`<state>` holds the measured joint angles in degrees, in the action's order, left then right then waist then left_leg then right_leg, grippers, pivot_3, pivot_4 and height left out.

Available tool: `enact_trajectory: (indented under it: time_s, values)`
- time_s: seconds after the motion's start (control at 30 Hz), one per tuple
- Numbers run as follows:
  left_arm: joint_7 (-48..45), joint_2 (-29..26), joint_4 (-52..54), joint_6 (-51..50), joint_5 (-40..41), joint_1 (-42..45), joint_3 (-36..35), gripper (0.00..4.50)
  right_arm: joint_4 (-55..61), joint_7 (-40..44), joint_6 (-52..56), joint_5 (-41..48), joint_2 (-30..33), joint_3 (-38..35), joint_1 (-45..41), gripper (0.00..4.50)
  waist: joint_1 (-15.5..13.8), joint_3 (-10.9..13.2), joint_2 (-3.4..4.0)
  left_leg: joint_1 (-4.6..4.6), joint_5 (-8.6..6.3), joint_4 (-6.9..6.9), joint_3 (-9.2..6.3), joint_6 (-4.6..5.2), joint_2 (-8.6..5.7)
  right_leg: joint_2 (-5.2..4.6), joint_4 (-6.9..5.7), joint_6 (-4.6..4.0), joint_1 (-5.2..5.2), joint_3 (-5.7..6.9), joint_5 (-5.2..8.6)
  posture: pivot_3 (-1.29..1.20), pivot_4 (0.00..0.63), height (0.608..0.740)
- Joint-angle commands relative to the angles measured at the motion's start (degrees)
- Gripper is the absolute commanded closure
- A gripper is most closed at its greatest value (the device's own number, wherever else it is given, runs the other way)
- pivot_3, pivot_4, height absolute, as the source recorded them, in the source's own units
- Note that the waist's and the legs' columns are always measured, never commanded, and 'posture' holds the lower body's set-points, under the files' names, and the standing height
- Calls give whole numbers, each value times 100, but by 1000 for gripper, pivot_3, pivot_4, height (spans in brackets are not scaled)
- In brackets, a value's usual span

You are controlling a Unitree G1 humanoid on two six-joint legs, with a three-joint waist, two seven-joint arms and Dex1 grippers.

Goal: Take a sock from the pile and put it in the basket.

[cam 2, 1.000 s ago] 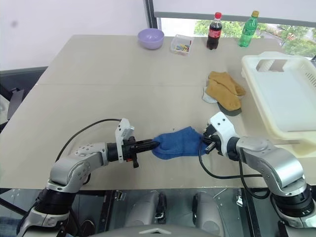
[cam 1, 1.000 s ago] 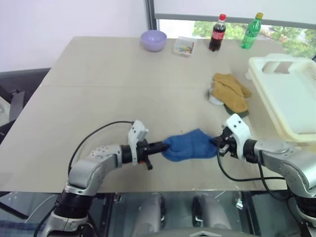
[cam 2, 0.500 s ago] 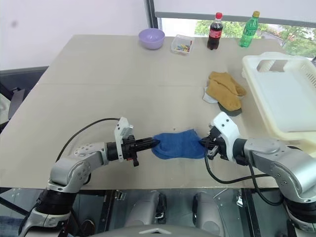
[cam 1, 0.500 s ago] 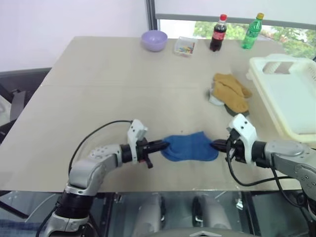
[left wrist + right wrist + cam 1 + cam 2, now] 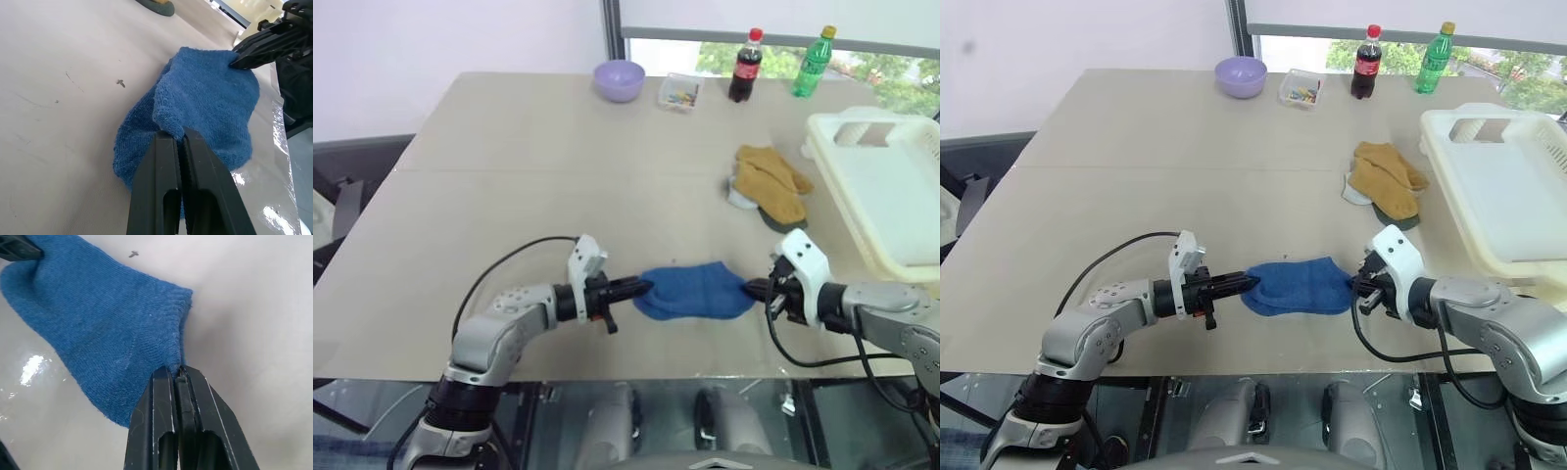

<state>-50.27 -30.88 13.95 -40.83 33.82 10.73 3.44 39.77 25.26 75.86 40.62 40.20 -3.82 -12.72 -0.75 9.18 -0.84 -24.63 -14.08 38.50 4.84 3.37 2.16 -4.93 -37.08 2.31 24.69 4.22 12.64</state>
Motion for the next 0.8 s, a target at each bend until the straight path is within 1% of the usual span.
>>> enact_trajectory:
  time_s: [0.03, 0.27, 0.3, 0.33, 0.43, 0.47, 0.57, 0.63, 0.7, 0.77, 0.8]
  values:
    - [-48, -57, 188, 46, 45, -55, -44, 4500, 56, -14, -139, -50, 27, 2, -54, 4471, 0, 0, 0, 0, 0, 0, 0, 0, 0, 0, 0, 0, 0, 0, 0, 0, 150, 733]
    - [11, -79, 286, 12, 29, -207, -8, 4500, -11, 22, -404, -217, 78, 228, -55, 4471, 2, 0, 0, 0, 0, 0, 0, 0, 0, 0, 0, 0, 0, 0, 0, 0, 150, 733]
    - [39, -69, 276, 29, -7, -219, 13, 4500, -35, 24, -528, -306, 92, 270, -73, 3872, 3, 0, 0, 1, 0, 0, 0, 0, 0, 0, 0, 0, 0, -1, 0, 0, 150, 733]
    - [63, -52, 259, 37, -21, -219, 20, 4500, -51, 41, -623, -371, 115, 306, -82, 3572, 2, 0, 0, 1, 0, 0, 1, 0, 0, 0, 0, 0, 0, -1, 0, 0, 150, 733]
    - [95, -15, 235, 44, -20, -215, 18, 4500, -32, 87, -935, -585, 213, 416, -42, 2206, -3, 0, 0, 1, 0, 1, 0, 0, 0, 0, 0, 0, 0, 0, 0, 0, 150, 733]
    - [103, -3, 228, 48, -25, -214, 22, 4500, -17, 109, -1145, -710, 250, 465, -17, 2206, -2, 0, 0, 0, 0, 1, 0, 0, 0, 0, -1, 0, 0, 0, 0, 0, 150, 733]
    - [127, 22, 225, 74, -67, -251, 50, 4500, 14, 405, -2547, -1258, 219, 621, 153, 2206, -1, 0, 0, 1, 0, 2, 1, -1, 0, 0, -1, 0, 0, 0, 0, 0, 150, 733]
    - [135, 24, 245, 72, -68, -280, 52, 4500, 43, 602, -3120, -1472, 233, 720, 311, 2206, -1, -1, -1, 1, 1, 2, 1, -1, 0, 2, -1, 1, 0, -1, 1, 0, 150, 733]
    - [139, 19, 264, 64, -63, -305, 56, 4500, 12, 783, -3644, -1868, 371, 1061, 457, 2206, -2, -1, -1, 2, 3, 3, 1, -4, 0, 2, -1, 1, -1, -1, 1, 0, 150, 733]
    - [128, 0, 273, 63, -84, -320, 83, 4500, -381, 733, -4111, -2511, 445, 1456, 337, 2206, 4, -1, -1, 3, 4, 4, 2, -6, 1, 1, -1, 2, -2, -1, 1, 0, 150, 733]
    - [120, -7, 277, 60, -91, -319, 96, 4500, -520, 780, -4274, -2616, 419, 1525, 285, 2206, 4, -1, -1, 3, 5, 6, 3, -9, 1, 1, -1, 2, -2, -1, 1, 0, 150, 733]
